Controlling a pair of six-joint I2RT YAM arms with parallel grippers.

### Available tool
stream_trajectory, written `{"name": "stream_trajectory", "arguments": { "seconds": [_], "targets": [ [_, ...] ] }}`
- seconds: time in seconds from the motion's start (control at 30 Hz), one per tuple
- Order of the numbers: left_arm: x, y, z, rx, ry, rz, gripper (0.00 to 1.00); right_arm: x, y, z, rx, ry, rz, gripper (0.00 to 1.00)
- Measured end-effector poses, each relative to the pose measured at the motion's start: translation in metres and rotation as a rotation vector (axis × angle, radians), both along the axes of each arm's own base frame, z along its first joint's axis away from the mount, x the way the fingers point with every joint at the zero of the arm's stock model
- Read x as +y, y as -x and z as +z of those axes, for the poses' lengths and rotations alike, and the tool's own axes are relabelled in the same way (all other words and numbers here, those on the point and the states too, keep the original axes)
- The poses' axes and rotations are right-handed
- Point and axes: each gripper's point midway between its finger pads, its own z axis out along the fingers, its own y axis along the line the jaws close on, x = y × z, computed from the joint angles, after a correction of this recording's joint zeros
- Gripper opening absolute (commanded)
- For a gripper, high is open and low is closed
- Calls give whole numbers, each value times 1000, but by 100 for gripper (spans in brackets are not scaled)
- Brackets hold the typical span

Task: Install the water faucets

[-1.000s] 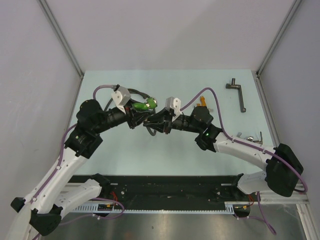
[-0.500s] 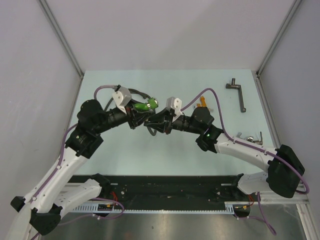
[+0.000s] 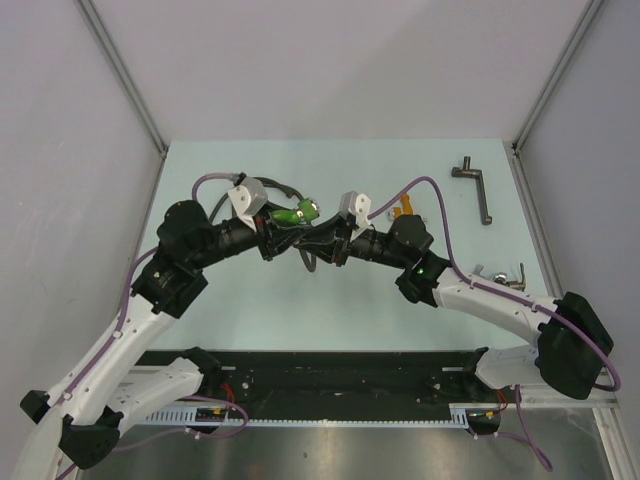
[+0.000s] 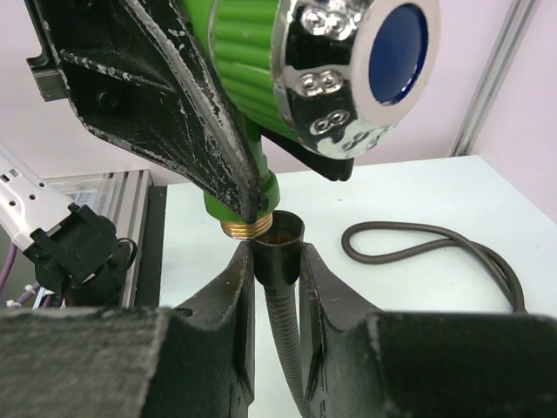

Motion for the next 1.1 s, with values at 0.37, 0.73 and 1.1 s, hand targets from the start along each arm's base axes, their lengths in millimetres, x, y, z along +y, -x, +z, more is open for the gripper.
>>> {"name": "stream_trajectory", "arguments": {
  "seconds": [0.37,0.73,1.1],
  "targets": [
    [0,-1,0,1,1,10,3,1,4,0,-5,1,19,5],
    [3,-7,0,1,2,50,2,6,17,-1,-35,9,70,5],
    [2,-5,2,3,8,38,2,6,16,0,-36,8,64,5]
  ]
}}
